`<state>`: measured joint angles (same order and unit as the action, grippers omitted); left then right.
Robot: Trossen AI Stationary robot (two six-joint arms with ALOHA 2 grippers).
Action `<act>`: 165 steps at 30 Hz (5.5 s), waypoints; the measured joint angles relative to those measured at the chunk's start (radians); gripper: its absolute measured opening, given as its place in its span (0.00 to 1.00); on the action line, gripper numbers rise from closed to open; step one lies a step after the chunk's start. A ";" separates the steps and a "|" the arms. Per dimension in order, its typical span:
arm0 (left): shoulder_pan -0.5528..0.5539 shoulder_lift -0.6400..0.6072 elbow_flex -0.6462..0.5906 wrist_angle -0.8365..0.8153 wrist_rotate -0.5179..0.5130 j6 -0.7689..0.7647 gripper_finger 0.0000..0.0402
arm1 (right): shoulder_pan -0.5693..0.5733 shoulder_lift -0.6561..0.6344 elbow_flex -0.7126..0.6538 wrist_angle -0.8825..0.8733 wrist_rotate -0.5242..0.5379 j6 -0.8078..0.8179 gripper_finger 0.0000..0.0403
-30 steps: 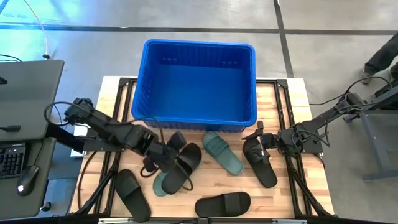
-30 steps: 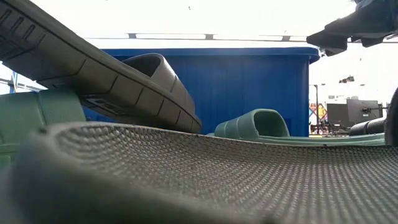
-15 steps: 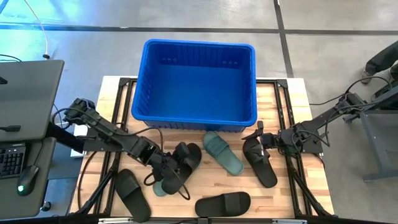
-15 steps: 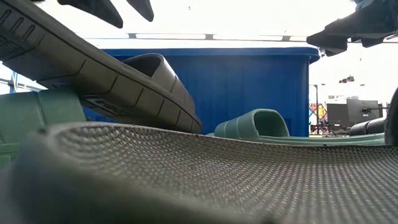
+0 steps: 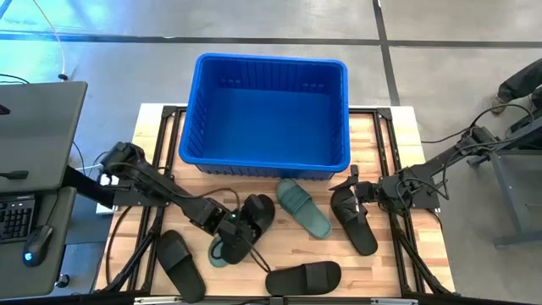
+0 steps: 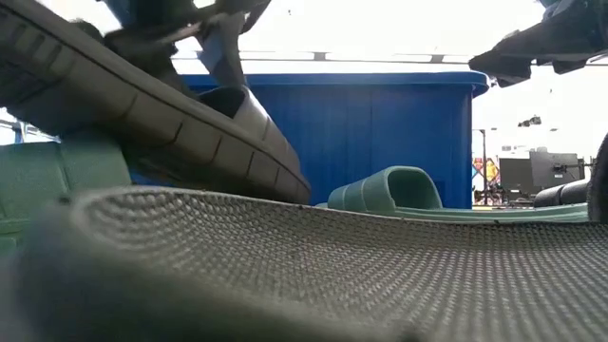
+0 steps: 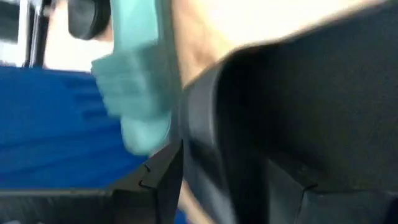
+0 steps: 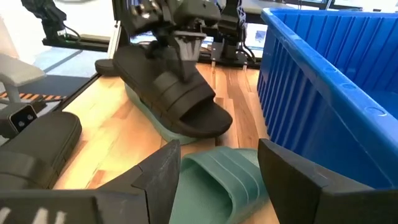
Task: Pick and place slides into bin
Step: Put the black slide into the blue container
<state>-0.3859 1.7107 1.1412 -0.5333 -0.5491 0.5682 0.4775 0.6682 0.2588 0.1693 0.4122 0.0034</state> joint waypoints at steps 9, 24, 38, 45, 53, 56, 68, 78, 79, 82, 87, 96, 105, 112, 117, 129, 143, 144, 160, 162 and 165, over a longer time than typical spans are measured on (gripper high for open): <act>-0.001 0.013 0.006 0.021 -0.080 -0.034 0.30 | 0.000 0.000 0.000 -0.007 0.000 0.000 0.51; -0.001 0.010 0.311 -0.258 -0.091 -0.068 0.03 | 0.000 0.000 0.000 -0.007 0.000 -0.001 0.51; 0.066 0.004 0.950 -0.332 -0.216 0.329 0.02 | 0.000 0.000 0.000 -0.008 0.000 0.045 0.51; 0.355 0.028 0.971 -0.155 -0.030 0.350 0.03 | 0.000 0.000 0.000 -0.007 0.000 0.043 0.51; 0.709 0.263 0.958 0.088 0.065 0.251 0.02 | 0.000 0.000 0.000 -0.014 0.001 0.041 0.51; 0.790 0.365 0.959 0.140 0.103 0.190 0.03 | 0.000 0.002 0.000 -0.023 0.003 0.041 0.51; 0.886 0.574 0.958 0.118 0.196 0.089 0.09 | 0.000 0.012 0.000 -0.039 0.002 0.046 0.51; 0.912 0.613 0.959 0.008 0.277 0.116 0.29 | 0.000 0.030 0.000 -0.037 0.000 0.103 0.51; 0.914 0.615 0.959 -0.019 0.299 0.116 0.30 | 0.000 0.032 0.000 -0.038 0.000 0.105 0.51; 0.916 0.624 0.960 -0.037 0.386 0.129 0.36 | 0.000 0.038 0.000 -0.036 0.000 0.106 0.51; 0.916 0.631 0.963 -0.070 0.522 0.141 0.44 | 0.000 0.040 0.000 -0.038 0.000 0.131 0.51; 0.875 0.530 1.154 -0.189 0.480 0.203 0.47 | 0.000 0.039 0.000 -0.032 0.000 0.132 0.51; 0.787 0.268 1.159 -0.385 0.550 0.247 0.42 | 0.000 0.038 0.000 0.185 -0.080 0.258 0.51; 0.676 0.132 1.159 -0.668 0.537 0.306 0.40 | -0.002 0.037 0.000 0.231 -0.073 0.211 0.51; 0.598 0.084 1.157 -0.861 0.530 0.276 0.39 | 0.000 0.038 0.000 0.226 -0.093 0.348 0.51; 0.392 0.068 1.136 -1.038 0.411 0.112 0.37 | 0.002 0.194 0.000 0.148 -0.020 0.405 0.51; 0.294 0.050 1.137 -1.038 0.269 0.115 0.35 | 0.094 0.632 0.335 0.161 -0.070 -0.037 0.51; 0.294 0.050 1.137 -1.038 0.267 0.114 0.35 | 0.099 0.662 0.396 0.078 -0.049 -0.053 0.51; 0.294 0.045 1.137 -1.038 0.215 0.114 0.34 | 0.112 1.236 1.130 -1.178 0.010 0.420 0.51; 0.294 0.045 1.137 -1.038 0.214 0.114 0.34 | 0.112 1.290 1.199 -1.354 -0.041 0.529 0.51; 0.294 0.045 1.137 -1.038 0.214 0.114 0.34 | 0.112 1.360 1.296 -1.632 -0.105 0.668 0.51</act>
<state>-0.0921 1.7554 2.2780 -1.5711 -0.3355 0.6823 0.5896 2.0278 1.5548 -1.4631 0.3068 0.6713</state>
